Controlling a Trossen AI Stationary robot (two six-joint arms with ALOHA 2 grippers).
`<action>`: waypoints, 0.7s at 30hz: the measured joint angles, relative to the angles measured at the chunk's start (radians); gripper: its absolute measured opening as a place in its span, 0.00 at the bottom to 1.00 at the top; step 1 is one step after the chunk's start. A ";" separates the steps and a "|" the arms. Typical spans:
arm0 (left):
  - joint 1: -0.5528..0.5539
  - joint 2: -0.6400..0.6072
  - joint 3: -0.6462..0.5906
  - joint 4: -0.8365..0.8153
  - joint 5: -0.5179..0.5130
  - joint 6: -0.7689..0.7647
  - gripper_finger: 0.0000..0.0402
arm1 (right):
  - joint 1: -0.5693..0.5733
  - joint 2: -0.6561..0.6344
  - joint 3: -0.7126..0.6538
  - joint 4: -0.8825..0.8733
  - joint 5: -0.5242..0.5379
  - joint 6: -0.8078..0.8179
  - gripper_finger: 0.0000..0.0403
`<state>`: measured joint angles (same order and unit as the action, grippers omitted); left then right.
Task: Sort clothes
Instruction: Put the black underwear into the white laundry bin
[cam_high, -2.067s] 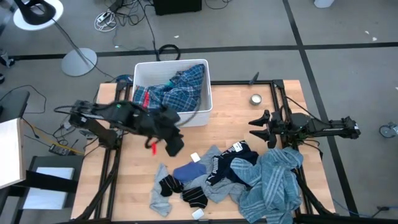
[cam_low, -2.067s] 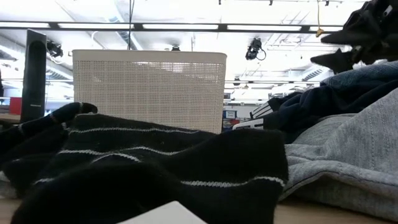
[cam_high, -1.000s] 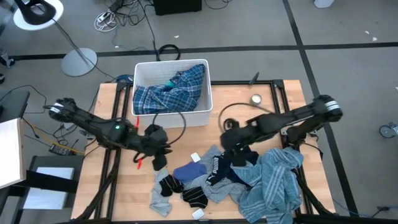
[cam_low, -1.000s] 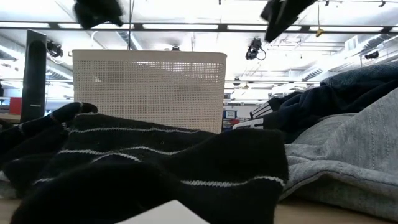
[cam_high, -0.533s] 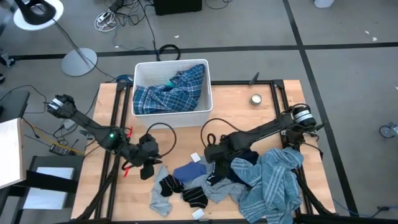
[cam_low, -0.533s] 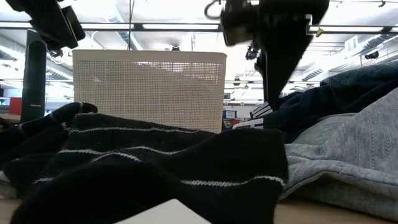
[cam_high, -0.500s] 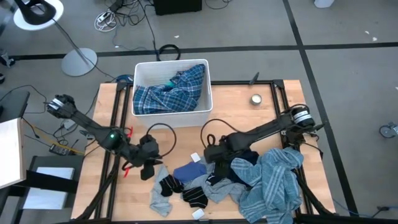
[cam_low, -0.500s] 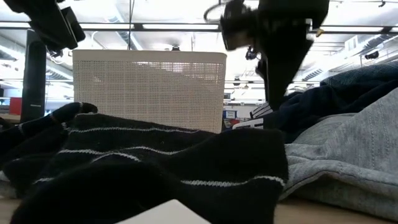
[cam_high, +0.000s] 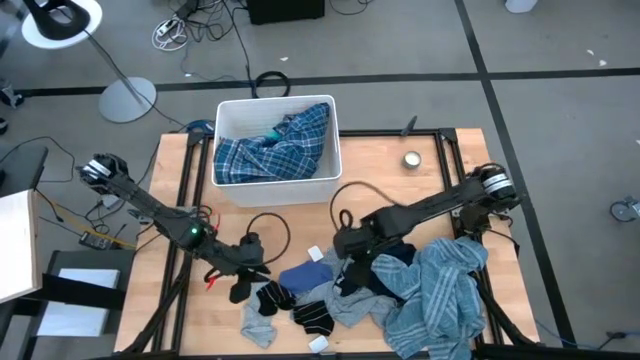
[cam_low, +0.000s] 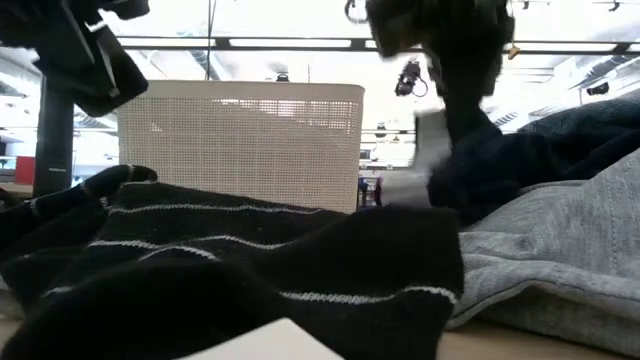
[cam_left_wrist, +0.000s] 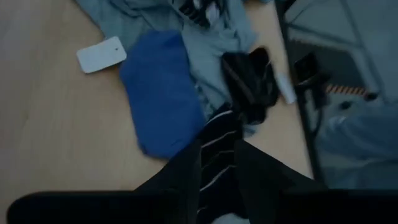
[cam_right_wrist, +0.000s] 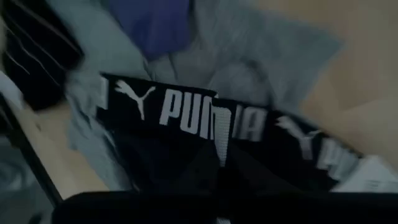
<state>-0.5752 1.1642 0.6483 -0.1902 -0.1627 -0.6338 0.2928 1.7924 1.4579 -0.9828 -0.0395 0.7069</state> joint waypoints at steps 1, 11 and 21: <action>-0.002 0.018 0.000 0.012 0.000 0.004 0.25 | 0.000 -0.021 0.018 -0.021 0.023 0.001 0.02; -0.003 0.239 0.005 0.044 0.027 0.002 0.25 | -0.041 -0.098 0.432 -0.363 0.230 -0.051 0.01; -0.003 0.382 0.057 0.084 0.028 0.001 0.25 | -0.116 -0.097 0.857 -0.392 0.402 -0.237 0.01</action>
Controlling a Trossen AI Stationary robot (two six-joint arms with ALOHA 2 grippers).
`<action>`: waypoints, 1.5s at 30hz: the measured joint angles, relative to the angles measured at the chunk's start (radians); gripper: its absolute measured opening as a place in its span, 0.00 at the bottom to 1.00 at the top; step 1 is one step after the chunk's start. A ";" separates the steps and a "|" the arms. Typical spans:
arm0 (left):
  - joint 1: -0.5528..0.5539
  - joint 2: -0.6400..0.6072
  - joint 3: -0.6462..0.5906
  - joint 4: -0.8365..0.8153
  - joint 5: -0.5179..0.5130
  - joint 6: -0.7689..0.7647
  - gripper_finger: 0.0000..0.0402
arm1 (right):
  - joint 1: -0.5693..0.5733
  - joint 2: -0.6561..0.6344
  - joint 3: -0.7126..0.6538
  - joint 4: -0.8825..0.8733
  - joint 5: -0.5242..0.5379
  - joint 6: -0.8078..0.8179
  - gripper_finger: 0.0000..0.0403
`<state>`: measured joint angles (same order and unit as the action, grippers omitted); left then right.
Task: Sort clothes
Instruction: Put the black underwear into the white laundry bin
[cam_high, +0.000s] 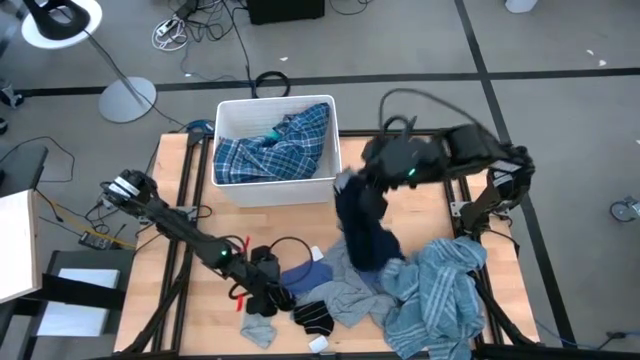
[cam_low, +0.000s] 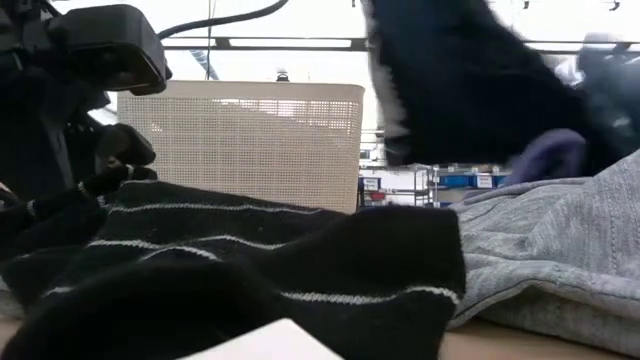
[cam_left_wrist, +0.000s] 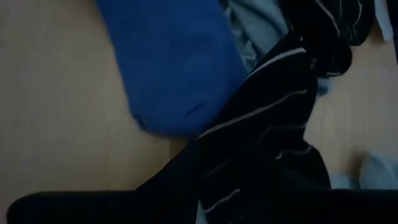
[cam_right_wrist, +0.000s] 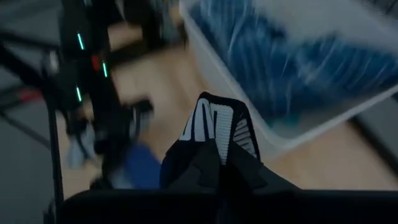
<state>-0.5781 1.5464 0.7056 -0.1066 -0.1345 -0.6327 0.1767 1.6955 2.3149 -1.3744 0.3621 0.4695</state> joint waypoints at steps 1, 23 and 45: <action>0.000 0.012 0.002 0.021 0.000 -0.001 0.25 | -0.008 0.000 0.028 0.015 0.011 -0.012 0.01; 0.002 0.102 0.005 0.098 -0.024 -0.086 0.25 | -0.338 0.104 0.041 1.267 -0.201 -0.498 0.01; 0.002 0.104 0.003 0.116 -0.033 -0.087 0.25 | -0.453 0.245 0.008 0.730 -0.251 -0.374 0.01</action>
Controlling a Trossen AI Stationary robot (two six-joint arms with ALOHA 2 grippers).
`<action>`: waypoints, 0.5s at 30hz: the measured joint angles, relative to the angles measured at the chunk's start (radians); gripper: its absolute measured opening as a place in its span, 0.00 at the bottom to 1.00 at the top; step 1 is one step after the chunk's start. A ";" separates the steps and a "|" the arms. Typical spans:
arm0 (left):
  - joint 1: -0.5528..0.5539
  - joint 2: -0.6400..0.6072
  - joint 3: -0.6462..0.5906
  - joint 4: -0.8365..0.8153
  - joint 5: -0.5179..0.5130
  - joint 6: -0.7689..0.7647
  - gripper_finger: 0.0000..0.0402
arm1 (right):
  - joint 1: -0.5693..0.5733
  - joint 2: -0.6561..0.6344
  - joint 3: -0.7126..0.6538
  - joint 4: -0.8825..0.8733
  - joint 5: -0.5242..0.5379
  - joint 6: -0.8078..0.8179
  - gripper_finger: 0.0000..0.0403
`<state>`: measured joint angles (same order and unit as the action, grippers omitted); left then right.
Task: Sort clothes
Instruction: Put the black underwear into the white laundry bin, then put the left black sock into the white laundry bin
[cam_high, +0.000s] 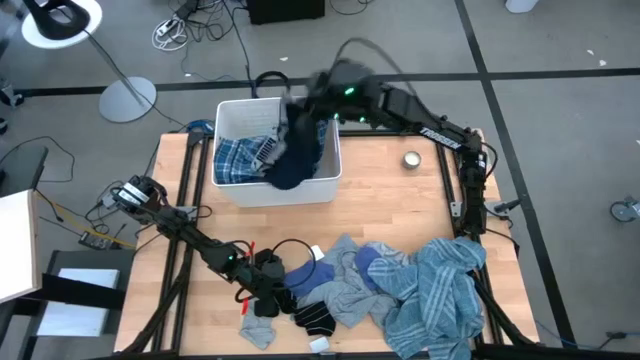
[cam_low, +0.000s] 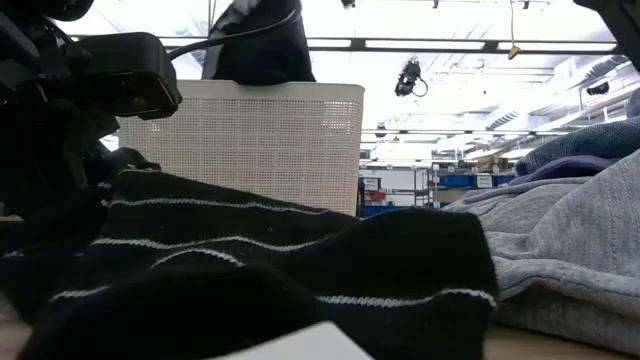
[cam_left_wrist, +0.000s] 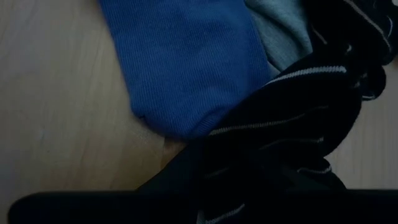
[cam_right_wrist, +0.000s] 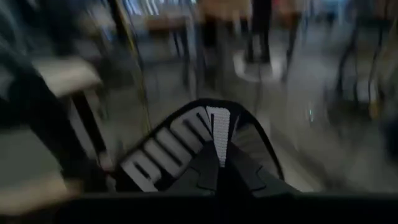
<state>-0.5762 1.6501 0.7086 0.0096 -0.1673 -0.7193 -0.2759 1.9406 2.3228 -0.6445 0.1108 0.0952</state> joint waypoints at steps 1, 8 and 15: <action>0.000 0.000 0.000 0.001 0.000 0.000 0.25 | -0.002 0.015 -0.011 -0.062 -0.001 0.022 0.01; 0.000 0.000 0.000 0.008 0.000 -0.001 0.25 | -0.002 0.188 -0.020 -0.266 -0.027 0.067 0.12; 0.000 0.000 0.000 0.014 0.000 -0.027 0.25 | -0.014 0.334 -0.019 -0.292 -0.171 0.179 0.39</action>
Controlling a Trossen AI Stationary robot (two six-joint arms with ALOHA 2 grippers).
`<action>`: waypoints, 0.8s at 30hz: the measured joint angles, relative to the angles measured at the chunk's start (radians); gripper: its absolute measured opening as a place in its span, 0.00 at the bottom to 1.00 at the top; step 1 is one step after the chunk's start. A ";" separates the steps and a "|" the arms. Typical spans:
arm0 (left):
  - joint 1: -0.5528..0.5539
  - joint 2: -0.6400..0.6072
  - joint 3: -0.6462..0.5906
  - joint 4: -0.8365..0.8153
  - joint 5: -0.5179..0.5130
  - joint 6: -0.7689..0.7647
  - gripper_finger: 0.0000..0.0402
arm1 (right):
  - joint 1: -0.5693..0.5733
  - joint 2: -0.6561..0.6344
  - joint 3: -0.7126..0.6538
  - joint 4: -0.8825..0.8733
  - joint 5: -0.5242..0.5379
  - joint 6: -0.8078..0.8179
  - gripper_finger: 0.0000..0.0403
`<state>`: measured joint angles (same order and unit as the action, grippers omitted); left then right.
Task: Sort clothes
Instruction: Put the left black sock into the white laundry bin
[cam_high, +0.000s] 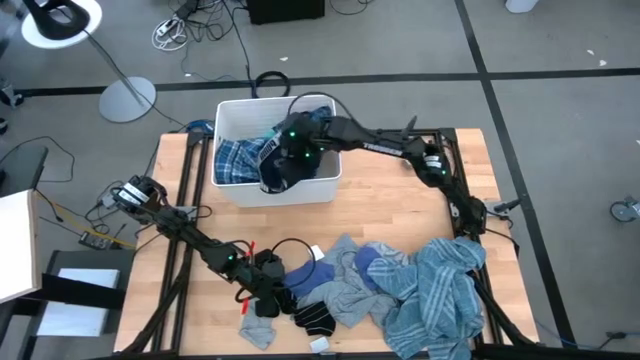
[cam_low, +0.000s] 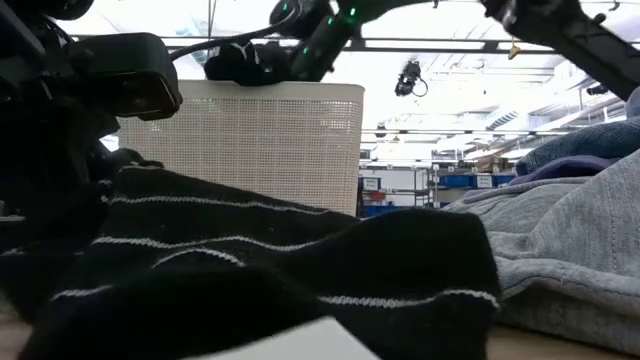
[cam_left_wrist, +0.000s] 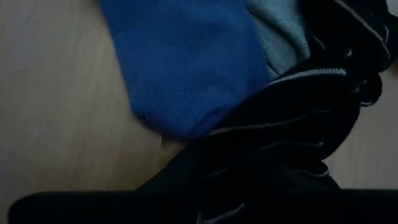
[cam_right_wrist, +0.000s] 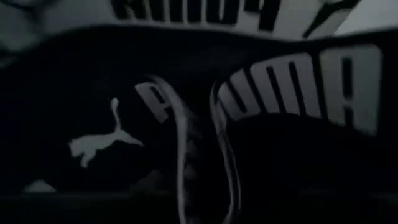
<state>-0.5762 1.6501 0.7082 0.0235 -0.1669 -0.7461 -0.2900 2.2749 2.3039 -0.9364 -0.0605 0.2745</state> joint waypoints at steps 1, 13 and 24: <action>0.000 0.000 0.000 0.000 0.000 -0.006 0.25 | -0.006 0.017 0.000 0.000 -0.011 0.023 0.43; 0.000 0.000 0.000 0.010 0.014 -0.066 0.25 | -0.108 0.112 0.000 -0.086 -0.174 0.424 0.73; 0.000 0.000 0.000 0.008 0.016 -0.074 0.25 | -0.097 -0.128 0.050 -0.074 -0.056 0.183 0.65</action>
<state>-0.5758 1.6501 0.7078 0.0315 -0.1514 -0.8196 -0.3866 2.1468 2.3539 -1.0103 -0.1160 0.4576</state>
